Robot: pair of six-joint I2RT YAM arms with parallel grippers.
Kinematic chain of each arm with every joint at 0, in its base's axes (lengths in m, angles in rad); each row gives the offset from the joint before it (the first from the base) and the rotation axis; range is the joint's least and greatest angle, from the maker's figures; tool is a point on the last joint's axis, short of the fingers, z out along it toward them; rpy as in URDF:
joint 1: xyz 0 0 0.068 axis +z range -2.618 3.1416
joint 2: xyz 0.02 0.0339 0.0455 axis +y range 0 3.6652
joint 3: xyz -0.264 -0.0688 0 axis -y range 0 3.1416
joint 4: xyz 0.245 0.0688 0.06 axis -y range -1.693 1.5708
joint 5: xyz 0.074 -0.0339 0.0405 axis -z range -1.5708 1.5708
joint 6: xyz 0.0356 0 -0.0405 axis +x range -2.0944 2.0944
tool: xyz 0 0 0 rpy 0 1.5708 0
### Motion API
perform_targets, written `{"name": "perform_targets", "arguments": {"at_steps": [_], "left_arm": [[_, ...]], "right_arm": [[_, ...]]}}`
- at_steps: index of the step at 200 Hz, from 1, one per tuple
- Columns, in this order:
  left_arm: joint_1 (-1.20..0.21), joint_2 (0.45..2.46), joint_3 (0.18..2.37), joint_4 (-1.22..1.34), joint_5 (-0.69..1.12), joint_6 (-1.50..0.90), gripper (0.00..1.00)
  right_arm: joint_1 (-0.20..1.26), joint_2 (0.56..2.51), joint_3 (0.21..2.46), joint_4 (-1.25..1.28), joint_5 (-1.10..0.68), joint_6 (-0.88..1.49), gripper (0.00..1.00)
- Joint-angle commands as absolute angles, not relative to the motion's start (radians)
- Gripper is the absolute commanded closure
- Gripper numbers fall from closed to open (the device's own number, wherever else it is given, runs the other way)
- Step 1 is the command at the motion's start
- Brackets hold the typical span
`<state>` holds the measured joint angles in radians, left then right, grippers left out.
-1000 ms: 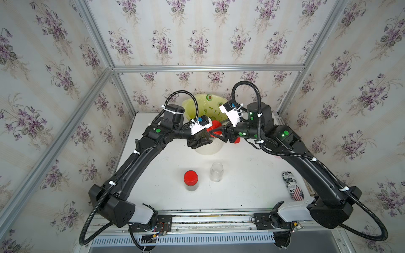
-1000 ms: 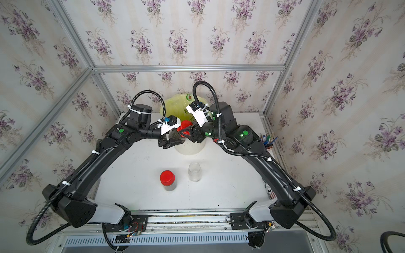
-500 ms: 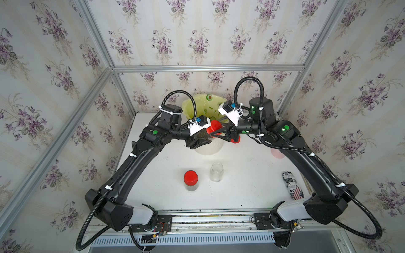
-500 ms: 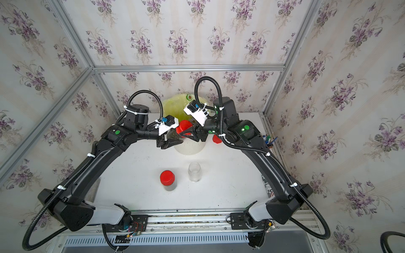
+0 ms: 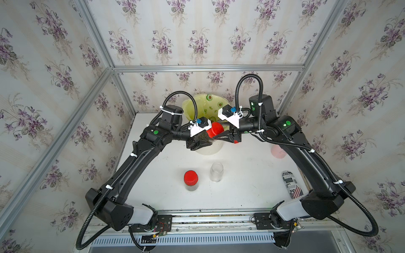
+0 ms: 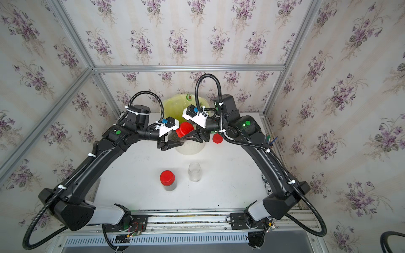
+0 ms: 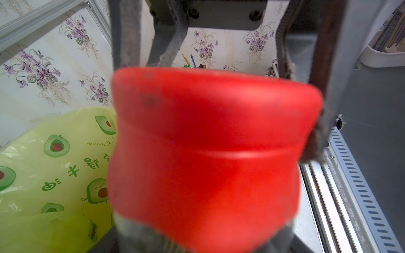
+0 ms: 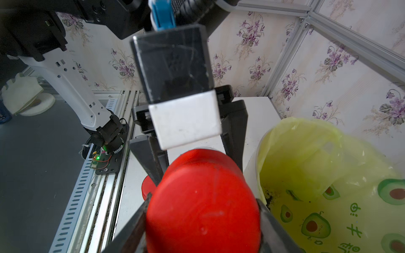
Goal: Empty moldy tea leaves from jars
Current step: Unscrew the lid from the jar.
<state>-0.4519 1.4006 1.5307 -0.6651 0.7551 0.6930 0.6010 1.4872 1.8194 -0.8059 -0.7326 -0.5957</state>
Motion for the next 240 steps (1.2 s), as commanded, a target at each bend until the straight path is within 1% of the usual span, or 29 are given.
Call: {"name": "perform_targets", "arguments": {"at_steps": [1,21,47,72,96,144,185,221,240], "left_arm": [[-0.45,1.401,1.541,-0.632,0.76,0.689,0.26],[-0.451,1.404,1.545,-0.632,0.751,0.686,0.26],[-0.45,1.404,1.548,-0.635,0.747,0.689,0.26],[-0.45,1.407,1.548,-0.635,0.746,0.687,0.26],[-0.45,1.408,1.552,-0.635,0.747,0.685,0.26],[-0.45,1.405,1.551,-0.635,0.736,0.687,0.26],[-0.45,1.41,1.555,-0.635,0.744,0.682,0.26],[-0.451,1.41,1.555,-0.635,0.74,0.684,0.26],[-0.45,1.411,1.554,-0.635,0.737,0.685,0.26]], "right_arm": [[0.603,1.496,1.834,-0.862,-0.789,-0.658,0.37],[0.603,1.49,1.836,-0.843,-0.793,-0.622,0.25],[0.604,1.478,1.829,-0.831,-0.792,-0.584,0.13],[0.602,1.445,1.801,-0.781,-0.759,-0.506,0.07],[0.603,1.399,1.744,-0.68,-0.655,-0.342,0.01],[0.604,1.273,1.594,-0.556,-0.477,-0.054,0.0],[0.64,1.187,1.509,-0.494,-0.416,0.11,0.0],[0.667,1.188,1.494,-0.459,-0.349,0.216,0.0],[0.696,1.212,1.502,-0.46,-0.302,0.218,0.0]]}}
